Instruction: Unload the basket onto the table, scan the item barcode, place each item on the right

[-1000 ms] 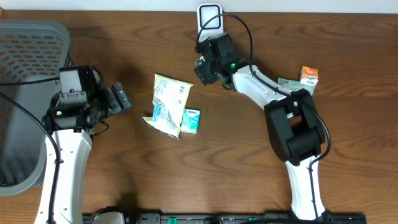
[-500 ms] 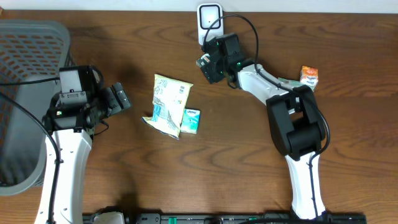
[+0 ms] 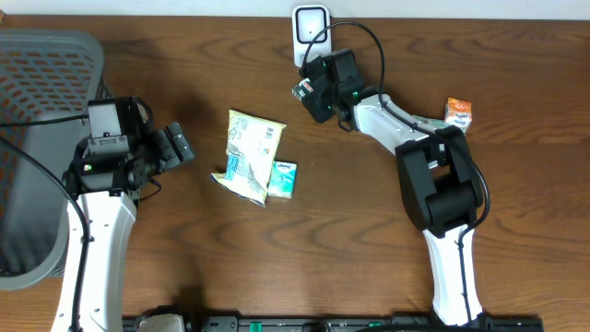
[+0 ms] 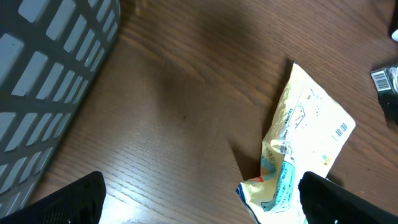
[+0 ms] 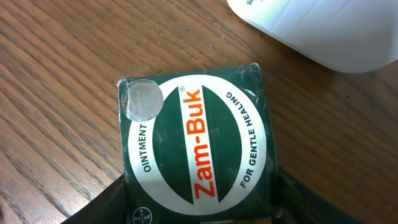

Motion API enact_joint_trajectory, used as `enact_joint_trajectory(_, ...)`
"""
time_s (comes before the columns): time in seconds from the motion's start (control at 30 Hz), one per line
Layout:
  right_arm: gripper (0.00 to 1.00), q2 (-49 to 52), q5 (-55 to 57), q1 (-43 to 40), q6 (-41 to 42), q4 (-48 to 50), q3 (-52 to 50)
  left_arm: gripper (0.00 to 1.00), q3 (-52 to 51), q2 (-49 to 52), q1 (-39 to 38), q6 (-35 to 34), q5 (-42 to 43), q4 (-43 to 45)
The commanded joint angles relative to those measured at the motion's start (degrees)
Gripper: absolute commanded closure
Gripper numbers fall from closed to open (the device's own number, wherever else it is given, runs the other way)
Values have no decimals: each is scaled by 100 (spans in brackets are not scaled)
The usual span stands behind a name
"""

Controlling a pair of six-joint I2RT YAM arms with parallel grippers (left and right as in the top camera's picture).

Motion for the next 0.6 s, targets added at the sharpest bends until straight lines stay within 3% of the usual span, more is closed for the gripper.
enact_joint_trajectory(0.0, 45, 101, -9, -2, 232, -96, 28, 2, 4, 13, 20, -9, 9, -15)
enact_joint_trajectory(0.23, 48, -2, -350, -2, 310, -496, 33, 3, 4, 13, 20, -9, 9, -15)
enact_joint_trajectory(0.57, 47, -863, -581, -2, 452, -2142, 33, 2, 4, 13, 20, -9, 9, -15)
